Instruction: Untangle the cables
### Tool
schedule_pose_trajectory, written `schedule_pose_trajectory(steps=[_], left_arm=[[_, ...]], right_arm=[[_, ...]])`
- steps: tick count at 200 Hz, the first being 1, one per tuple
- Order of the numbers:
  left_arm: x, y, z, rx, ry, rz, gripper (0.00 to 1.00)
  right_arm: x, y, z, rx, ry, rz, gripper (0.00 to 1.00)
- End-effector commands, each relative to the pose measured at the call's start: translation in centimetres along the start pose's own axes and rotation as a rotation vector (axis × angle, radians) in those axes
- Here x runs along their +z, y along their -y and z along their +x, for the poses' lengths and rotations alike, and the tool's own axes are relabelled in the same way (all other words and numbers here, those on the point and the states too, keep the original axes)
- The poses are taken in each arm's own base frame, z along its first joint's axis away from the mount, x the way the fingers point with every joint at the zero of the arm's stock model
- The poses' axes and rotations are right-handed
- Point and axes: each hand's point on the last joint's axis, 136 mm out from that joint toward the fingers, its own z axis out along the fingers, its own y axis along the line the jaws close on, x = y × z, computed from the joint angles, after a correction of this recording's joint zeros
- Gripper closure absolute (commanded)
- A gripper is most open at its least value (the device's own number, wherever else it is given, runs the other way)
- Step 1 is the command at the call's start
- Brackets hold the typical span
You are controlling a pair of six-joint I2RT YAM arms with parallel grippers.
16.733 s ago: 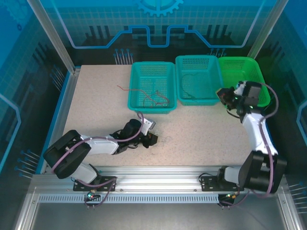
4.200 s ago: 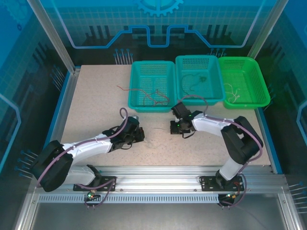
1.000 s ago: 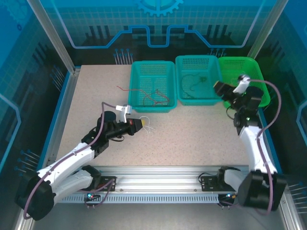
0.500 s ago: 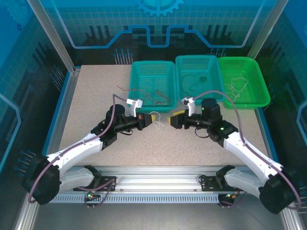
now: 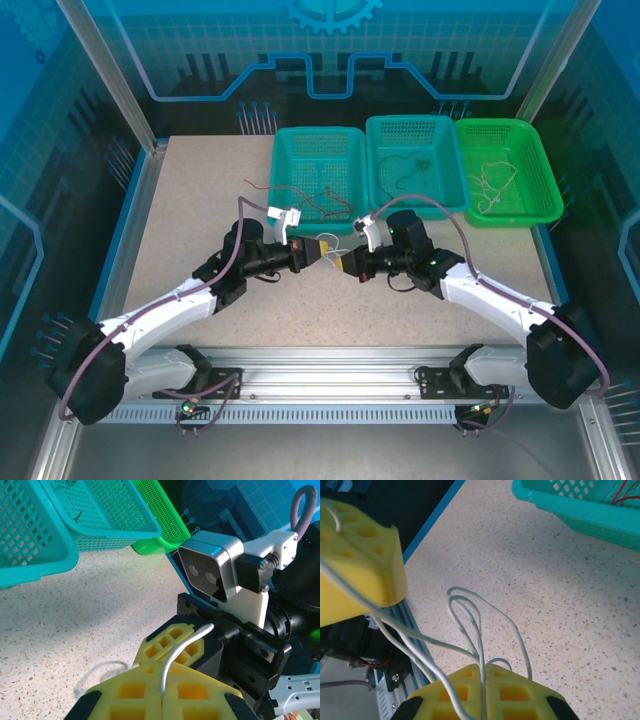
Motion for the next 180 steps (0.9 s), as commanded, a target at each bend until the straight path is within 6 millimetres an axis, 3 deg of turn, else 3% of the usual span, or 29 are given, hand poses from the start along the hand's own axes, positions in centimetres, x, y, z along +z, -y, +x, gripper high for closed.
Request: schedule_pose_trajectory(steps=[1,29,61,80,136,160,180], left_arm=[[-0.2,1.6,-1.3,0.038,0.031,0.038,0.85],[-0.3,2.0,-1.6,0.058,0.04,0.047,0.52],[-0.5,2.7,-1.5,0.073,0.042,0.084,0.42],[-0.6,3.6,-1.3,0.086,0.03,0.128,0.38],[0.0,6.3,-0.2,0.159,-0.036,0.184,0.26],[0.3,6.5,0.2,0.178,-0.056,0.164,0.2],[0.3,6.3,0.6,0.183,-0.058,0.133,0.17]], right_arm=[[-1.3,-0.5,-1.7,-0.038,0.088,0.028,1.0],[-2.9,0.6,-2.7,-0.003,0.153,0.075,1.0],[-6.0,3.2,-5.2,0.066,0.264,0.162,1.0],[-8.6,5.7,-7.1,0.111,0.352,0.227,1.0],[-17.8,15.3,-13.5,0.214,0.598,0.428,1.0],[-22.0,21.0,-15.8,0.297,0.703,0.536,1.0],[-24.6,26.3,-16.2,0.368,0.741,0.66,1.0]])
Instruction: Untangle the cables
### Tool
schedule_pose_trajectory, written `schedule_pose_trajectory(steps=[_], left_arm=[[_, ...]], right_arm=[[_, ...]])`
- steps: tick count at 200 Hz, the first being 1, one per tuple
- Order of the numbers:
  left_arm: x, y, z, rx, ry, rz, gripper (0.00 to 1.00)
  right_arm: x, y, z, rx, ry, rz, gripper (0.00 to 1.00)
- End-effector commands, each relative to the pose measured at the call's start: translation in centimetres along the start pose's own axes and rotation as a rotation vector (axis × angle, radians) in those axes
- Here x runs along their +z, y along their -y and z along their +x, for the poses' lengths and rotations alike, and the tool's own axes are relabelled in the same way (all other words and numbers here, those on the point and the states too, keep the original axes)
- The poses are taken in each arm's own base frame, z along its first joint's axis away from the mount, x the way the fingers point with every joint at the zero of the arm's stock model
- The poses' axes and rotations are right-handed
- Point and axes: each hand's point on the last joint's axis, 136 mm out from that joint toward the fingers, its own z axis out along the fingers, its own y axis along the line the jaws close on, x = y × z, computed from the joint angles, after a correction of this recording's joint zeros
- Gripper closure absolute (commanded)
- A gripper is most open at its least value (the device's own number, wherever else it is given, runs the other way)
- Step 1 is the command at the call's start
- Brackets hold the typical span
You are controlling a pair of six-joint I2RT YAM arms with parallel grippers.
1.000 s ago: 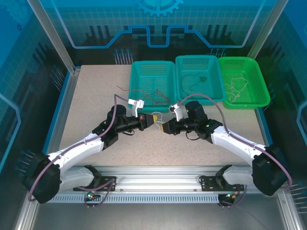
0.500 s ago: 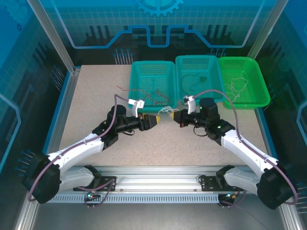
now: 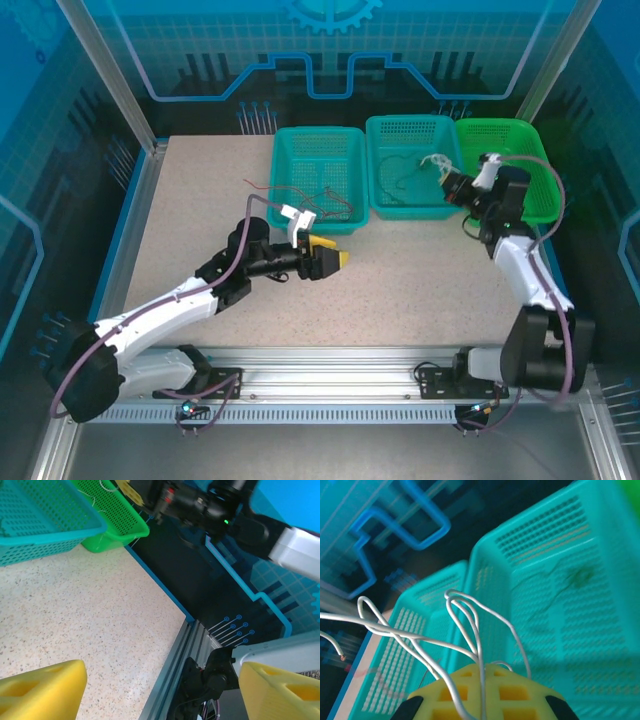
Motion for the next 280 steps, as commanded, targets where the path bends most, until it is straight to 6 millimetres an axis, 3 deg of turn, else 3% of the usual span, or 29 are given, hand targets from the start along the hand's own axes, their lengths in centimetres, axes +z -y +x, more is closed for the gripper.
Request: schedule_pose_trajectory(steps=[1,32,47,57,75,94,118,146,162,167,204,222,239,259,280], left_arm=[[-0.2,0.5,0.0,0.043,-0.009,-0.027,0.17],[-1.1,0.1,0.1,0.056,0.022,-0.086,0.13],[-1.8,0.0,-0.2,0.062,0.056,-0.109,0.09],[-2.3,-0.2,-0.5,0.071,0.076,-0.133,0.07],[-3.3,-1.6,-0.7,0.081,0.092,-0.237,0.06],[-4.9,-3.9,-1.0,0.088,0.121,-0.396,0.05],[-7.2,-5.9,-1.7,0.105,0.201,-0.542,0.04],[-10.5,-8.4,-2.1,0.112,0.299,-0.718,0.04],[-13.1,-10.4,-2.2,0.126,0.347,-0.863,0.03],[-14.0,-11.0,-2.2,0.129,0.359,-0.911,0.03],[-19.8,-15.8,-1.7,0.091,0.414,-1.166,0.01],[-21.8,-17.7,-1.5,0.091,0.424,-1.252,0.01],[-22.3,-18.9,-1.7,0.14,0.427,-1.28,0.01],[-23.0,-20.0,-2.0,0.196,0.449,-1.311,0.01],[-24.0,-21.6,-2.0,0.242,0.457,-1.371,0.01]], right_arm=[[1.1,4.1,-4.4,0.029,0.103,0.105,1.0],[3.1,10.7,-7.3,0.091,0.139,0.238,1.0],[3.9,13.9,-7.8,0.162,0.149,0.292,0.99],[4.6,15.1,-7.9,0.199,0.134,0.292,0.91],[5.6,16.5,-7.0,0.238,0.06,0.311,0.63],[4.8,16.9,-6.2,0.243,0.055,0.354,0.53],[2.6,15.6,-5.8,0.223,0.095,0.356,0.47],[-0.6,13.3,-3.6,0.194,0.116,0.341,0.47],[-2.5,11.5,-1.9,0.135,0.133,0.352,0.47],[-3.0,11.3,-0.3,0.116,0.116,0.365,0.47],[-6.0,7.0,5.4,-0.17,0.137,0.372,0.47],[-6.5,5.9,7.5,-0.307,0.158,0.376,0.43],[-6.4,6.6,9.2,-0.36,0.12,0.439,0.37],[-5.2,7.6,10.9,-0.391,0.06,0.468,0.36],[-3.3,8.2,11.0,-0.478,0.075,0.503,0.34]])
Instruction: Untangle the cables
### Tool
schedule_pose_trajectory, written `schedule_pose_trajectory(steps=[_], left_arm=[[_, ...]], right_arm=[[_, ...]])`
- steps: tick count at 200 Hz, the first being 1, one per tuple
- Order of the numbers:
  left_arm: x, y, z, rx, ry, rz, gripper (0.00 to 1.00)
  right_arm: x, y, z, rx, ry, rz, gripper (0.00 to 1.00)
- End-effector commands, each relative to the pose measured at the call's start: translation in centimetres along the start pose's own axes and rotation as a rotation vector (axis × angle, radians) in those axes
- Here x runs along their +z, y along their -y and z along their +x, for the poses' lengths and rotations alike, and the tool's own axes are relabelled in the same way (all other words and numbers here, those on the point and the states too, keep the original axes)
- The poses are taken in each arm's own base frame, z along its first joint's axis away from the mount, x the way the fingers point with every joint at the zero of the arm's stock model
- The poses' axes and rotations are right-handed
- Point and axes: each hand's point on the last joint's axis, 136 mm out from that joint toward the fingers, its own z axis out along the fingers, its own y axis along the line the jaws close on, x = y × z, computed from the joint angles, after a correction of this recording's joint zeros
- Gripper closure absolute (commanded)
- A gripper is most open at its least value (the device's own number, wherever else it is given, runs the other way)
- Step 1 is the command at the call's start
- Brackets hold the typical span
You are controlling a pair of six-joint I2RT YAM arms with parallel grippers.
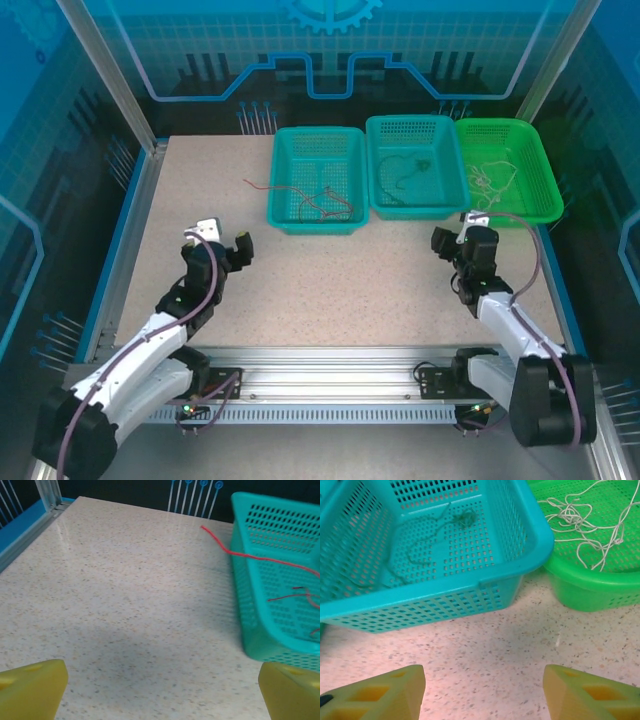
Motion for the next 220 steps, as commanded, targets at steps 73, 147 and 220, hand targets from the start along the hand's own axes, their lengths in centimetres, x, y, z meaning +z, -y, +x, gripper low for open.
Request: schedule_pose_trajectory(steps=[73,147,220], left_arm=[[7.5,-0.8,0.7,0.133,0.107,0.005,0.01],[11.7,-1.9,2.4,0.075,0.04,0.099,0.01],[11.7,-1.8,2.3,0.079,0.048,0.105,0.01]], right_arm=[[5.3,-2.7,-0.9,-0.275,0.136,0.041,0.29],[6.1,-2.7,0.3,-0.26,0.119,-0.03,0.0],[6.2,-3.0,0.3,-0.266,0.109,-0.057,0.0]])
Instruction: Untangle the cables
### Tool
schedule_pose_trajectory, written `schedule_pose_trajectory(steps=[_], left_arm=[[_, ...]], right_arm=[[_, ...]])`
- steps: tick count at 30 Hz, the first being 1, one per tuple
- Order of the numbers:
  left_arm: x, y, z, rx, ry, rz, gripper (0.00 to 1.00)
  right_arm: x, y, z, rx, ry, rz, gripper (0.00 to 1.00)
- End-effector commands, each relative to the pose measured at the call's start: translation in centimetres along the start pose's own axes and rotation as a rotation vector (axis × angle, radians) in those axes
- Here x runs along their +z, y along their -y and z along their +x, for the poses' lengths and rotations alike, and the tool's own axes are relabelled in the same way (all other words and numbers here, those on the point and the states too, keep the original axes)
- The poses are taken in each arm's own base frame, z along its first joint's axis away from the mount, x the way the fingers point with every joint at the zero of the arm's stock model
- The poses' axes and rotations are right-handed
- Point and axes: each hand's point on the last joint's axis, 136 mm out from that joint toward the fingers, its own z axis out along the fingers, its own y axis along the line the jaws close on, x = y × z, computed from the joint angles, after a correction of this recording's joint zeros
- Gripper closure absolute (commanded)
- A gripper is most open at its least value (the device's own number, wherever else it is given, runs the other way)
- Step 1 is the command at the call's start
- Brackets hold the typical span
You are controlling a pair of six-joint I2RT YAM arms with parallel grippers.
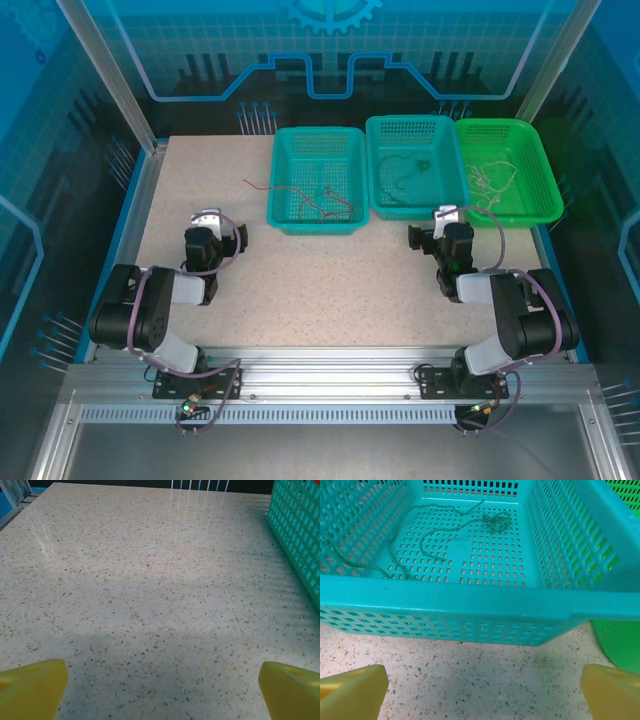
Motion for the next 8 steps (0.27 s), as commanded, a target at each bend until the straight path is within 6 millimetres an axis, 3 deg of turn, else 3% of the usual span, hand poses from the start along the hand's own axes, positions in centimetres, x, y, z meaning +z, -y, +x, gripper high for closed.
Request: schedule_pose_trajectory(steps=[1,8], left_arm=[[0.18,0.65,-1.82,-0.017,0.057,0.035,0.01],[0.19,0.65,-1.79,-0.017,0.056,0.034,0.01]], right_arm=[[0.26,0.11,-1.07,-0.007,0.028,-0.004,0.0],[0.28,-0.42,-1.06,-0.019,0.028,-0.038,0.0]])
